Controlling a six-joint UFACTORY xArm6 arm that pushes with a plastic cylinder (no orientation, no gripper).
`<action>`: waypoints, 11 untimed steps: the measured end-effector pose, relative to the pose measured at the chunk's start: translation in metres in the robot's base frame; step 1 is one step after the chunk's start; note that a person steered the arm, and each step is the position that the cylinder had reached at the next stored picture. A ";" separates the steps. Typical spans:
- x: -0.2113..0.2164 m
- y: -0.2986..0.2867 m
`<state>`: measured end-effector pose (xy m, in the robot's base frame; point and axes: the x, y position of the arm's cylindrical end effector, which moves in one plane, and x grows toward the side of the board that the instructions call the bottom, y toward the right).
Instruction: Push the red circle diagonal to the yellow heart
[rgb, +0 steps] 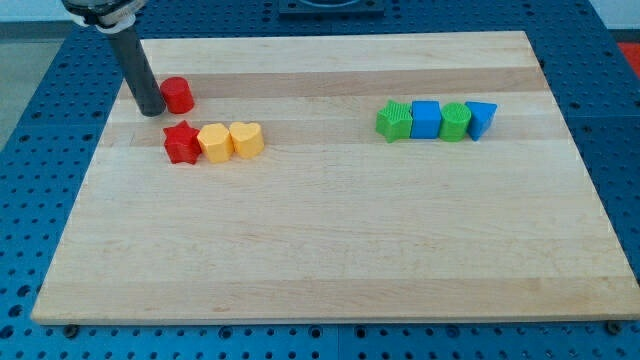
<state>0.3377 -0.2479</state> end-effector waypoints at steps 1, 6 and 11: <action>-0.014 -0.004; 0.017 0.098; -0.005 0.212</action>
